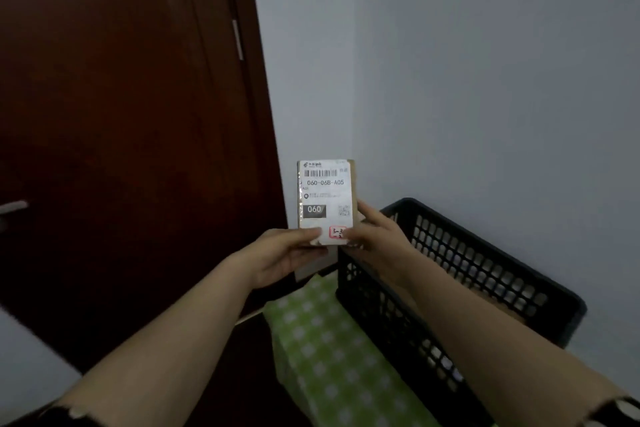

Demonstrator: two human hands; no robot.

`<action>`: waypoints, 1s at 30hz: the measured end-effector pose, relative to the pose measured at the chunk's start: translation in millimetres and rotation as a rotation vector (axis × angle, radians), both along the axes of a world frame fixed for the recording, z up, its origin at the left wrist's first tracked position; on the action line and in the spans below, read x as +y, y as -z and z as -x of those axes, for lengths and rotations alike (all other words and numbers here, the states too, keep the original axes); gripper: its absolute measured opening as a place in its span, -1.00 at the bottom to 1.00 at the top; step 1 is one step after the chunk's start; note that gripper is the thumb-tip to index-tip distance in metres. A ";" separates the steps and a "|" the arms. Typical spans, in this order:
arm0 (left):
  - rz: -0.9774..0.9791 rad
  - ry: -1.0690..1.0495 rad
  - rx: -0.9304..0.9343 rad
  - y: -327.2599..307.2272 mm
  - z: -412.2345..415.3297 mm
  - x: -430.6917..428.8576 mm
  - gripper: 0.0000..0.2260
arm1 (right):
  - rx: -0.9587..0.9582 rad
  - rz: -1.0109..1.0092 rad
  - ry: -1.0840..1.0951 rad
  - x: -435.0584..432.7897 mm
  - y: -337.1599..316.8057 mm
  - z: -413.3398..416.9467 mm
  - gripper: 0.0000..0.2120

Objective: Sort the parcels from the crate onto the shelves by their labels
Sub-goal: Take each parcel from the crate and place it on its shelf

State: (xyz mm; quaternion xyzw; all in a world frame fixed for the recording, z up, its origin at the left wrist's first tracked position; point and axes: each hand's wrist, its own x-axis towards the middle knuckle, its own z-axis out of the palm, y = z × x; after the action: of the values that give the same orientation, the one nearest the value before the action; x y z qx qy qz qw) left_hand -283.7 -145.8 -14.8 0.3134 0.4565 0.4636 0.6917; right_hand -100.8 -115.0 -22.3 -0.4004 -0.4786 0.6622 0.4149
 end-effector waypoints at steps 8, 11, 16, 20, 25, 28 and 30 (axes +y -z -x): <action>-0.054 -0.115 0.073 -20.3 93.0 -55.4 -0.77 | -0.040 -0.128 -0.216 -22.6 -27.2 90.0 -0.41; -0.067 -0.136 0.067 -23.9 115.7 -68.5 -0.78 | -0.018 -0.131 -0.236 -32.0 -32.3 113.0 -0.41; -0.084 -0.171 0.064 -31.5 144.3 -80.5 -0.77 | 0.012 -0.120 -0.258 -37.7 -41.3 143.9 -0.39; -0.078 -0.197 0.084 -34.0 164.2 -89.5 -0.63 | 0.040 -0.101 -0.282 -41.2 -43.2 165.7 -0.40; -0.046 -0.258 0.129 -31.8 187.3 -104.7 -0.71 | 0.049 -0.076 -0.320 -41.9 -36.9 192.9 -0.40; -0.027 -0.296 0.175 -29.6 202.4 -119.2 -0.74 | 0.061 -0.036 -0.355 -45.7 -30.7 212.2 -0.38; -0.024 -0.337 0.194 -28.0 213.5 -132.2 -0.72 | 0.066 -0.013 -0.386 -52.0 -26.7 226.4 -0.38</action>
State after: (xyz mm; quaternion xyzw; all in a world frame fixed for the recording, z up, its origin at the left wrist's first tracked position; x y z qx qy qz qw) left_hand -497.2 -277.9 13.1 0.2840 0.5616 0.5458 0.5533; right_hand -327.3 -167.0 4.5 -0.2765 -0.5369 0.7391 0.2984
